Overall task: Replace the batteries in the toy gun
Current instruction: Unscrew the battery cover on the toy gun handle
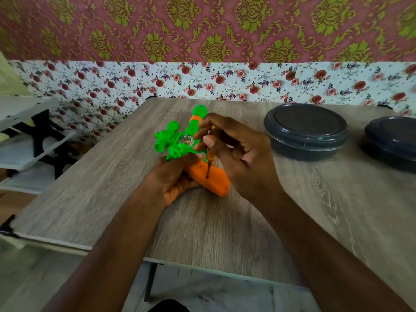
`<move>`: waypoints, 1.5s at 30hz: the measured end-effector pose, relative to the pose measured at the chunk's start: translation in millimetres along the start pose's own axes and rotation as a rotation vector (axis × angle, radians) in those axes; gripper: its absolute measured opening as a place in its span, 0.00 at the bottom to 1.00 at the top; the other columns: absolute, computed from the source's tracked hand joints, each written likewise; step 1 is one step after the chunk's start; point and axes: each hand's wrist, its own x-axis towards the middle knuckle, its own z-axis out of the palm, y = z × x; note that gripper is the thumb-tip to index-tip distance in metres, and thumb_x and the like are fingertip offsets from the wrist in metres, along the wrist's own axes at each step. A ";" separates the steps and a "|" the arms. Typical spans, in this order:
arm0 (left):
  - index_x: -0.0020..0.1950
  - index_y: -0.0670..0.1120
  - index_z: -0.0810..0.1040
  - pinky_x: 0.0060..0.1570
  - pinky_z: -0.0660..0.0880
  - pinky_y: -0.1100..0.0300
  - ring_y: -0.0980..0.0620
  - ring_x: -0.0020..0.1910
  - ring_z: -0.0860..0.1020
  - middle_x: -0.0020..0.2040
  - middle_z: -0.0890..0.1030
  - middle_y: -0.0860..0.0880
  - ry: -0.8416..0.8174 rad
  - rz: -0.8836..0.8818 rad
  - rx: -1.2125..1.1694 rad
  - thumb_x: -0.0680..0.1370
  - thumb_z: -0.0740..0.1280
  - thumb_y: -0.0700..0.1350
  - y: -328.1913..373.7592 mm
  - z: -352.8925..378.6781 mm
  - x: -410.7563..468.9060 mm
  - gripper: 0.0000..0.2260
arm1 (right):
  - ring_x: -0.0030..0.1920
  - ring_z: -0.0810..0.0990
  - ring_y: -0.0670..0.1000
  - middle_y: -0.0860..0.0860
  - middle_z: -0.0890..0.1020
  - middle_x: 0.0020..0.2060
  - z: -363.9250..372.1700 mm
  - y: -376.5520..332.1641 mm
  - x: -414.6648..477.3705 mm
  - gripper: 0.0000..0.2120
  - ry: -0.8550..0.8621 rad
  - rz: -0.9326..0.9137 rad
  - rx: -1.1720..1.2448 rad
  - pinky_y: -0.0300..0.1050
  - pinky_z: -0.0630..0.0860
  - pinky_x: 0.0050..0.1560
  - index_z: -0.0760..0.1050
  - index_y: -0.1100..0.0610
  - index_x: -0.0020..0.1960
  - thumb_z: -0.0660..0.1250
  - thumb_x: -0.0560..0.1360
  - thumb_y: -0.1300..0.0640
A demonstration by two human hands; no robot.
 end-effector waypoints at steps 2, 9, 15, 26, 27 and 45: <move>0.59 0.38 0.80 0.40 0.84 0.41 0.39 0.47 0.84 0.56 0.83 0.33 -0.016 0.004 0.007 0.76 0.70 0.37 -0.8 0.2 -1.1 0.13 | 0.50 0.83 0.53 0.58 0.80 0.50 0.4 -1.7 1.5 0.11 0.023 -0.047 -0.069 0.45 0.83 0.45 0.81 0.69 0.57 0.73 0.76 0.67; 0.62 0.36 0.79 0.44 0.82 0.34 0.33 0.57 0.82 0.59 0.82 0.31 0.015 -0.037 -0.028 0.76 0.70 0.33 -0.4 0.4 1.7 0.15 | 0.48 0.86 0.54 0.58 0.84 0.49 -18.7 5.8 3.1 0.18 0.016 -0.046 -0.164 0.58 0.83 0.48 0.77 0.66 0.68 0.69 0.79 0.69; 0.66 0.36 0.78 0.44 0.83 0.36 0.31 0.62 0.80 0.60 0.82 0.31 0.024 -0.041 -0.045 0.74 0.72 0.35 -0.2 -0.6 1.6 0.20 | 0.53 0.83 0.58 0.61 0.78 0.54 -13.9 5.7 2.7 0.13 -0.022 -0.044 -0.126 0.58 0.82 0.52 0.77 0.68 0.65 0.64 0.81 0.68; 0.62 0.38 0.80 0.37 0.84 0.43 0.36 0.55 0.83 0.58 0.83 0.33 0.024 -0.036 -0.045 0.73 0.73 0.35 0.6 0.9 -1.2 0.17 | 0.53 0.82 0.56 0.60 0.77 0.53 -14.6 4.1 0.4 0.14 0.028 -0.034 -0.102 0.48 0.82 0.51 0.79 0.68 0.64 0.69 0.79 0.67; 0.62 0.37 0.80 0.37 0.84 0.42 0.35 0.56 0.83 0.59 0.83 0.33 0.020 -0.039 -0.041 0.72 0.73 0.35 0.6 1.2 -1.2 0.18 | 0.51 0.82 0.56 0.59 0.76 0.51 -14.6 4.1 0.3 0.14 0.053 -0.042 -0.129 0.48 0.82 0.49 0.80 0.67 0.63 0.71 0.78 0.67; 0.58 0.40 0.81 0.37 0.84 0.42 0.40 0.48 0.82 0.61 0.82 0.32 0.006 -0.036 -0.029 0.72 0.72 0.35 1.0 3.1 -3.0 0.15 | 0.54 0.86 0.57 0.60 0.83 0.54 -5.9 3.5 -8.0 0.20 0.049 -0.013 -0.074 0.62 0.82 0.56 0.71 0.66 0.72 0.63 0.81 0.71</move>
